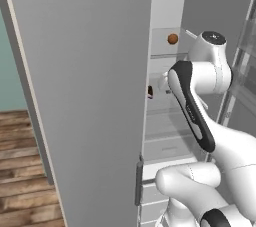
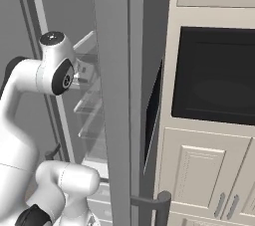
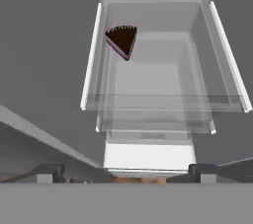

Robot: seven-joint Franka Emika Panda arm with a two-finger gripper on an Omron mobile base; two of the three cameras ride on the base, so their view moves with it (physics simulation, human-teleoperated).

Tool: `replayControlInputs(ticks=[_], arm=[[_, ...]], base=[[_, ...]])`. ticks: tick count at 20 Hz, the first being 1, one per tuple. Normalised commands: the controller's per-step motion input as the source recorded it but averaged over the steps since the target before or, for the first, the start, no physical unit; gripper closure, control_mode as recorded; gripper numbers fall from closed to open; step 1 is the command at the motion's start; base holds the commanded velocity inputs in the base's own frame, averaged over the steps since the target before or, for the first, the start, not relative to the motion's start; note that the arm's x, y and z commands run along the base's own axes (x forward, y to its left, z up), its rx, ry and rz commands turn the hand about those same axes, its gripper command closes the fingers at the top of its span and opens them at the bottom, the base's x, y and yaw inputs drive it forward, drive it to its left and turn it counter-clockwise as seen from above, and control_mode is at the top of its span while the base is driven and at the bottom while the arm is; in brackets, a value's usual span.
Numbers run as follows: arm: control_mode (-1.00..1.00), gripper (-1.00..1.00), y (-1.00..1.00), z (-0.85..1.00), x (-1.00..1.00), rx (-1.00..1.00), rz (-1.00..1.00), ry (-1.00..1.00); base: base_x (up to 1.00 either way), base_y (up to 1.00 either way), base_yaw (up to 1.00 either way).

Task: Place the mayonnaise and mayonnaise from the counter to the top shelf of the fridge. If the existing items in the fridge are on the top shelf, move them to other shelves.

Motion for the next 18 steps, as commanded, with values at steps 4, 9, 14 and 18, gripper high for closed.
replayControlInputs(ticks=[4,9,14,18], arm=[[1.0,-1.0,0.0,0.0,0.0,0.0,0.0,0.0],[-1.0,-1.0,-0.09,0.23,0.04,0.04,0.0,-0.11],[-1.0,-1.0,-0.25,0.64,0.02,0.12,-0.03,-0.22],[-1.0,-1.0,-0.24,0.64,0.31,0.07,-0.07,-0.13]], base=[[0.62,-0.15,-0.04],[0.18,-0.02,-0.01],[0.0,0.0,0.0],[0.0,0.0,0.0]])
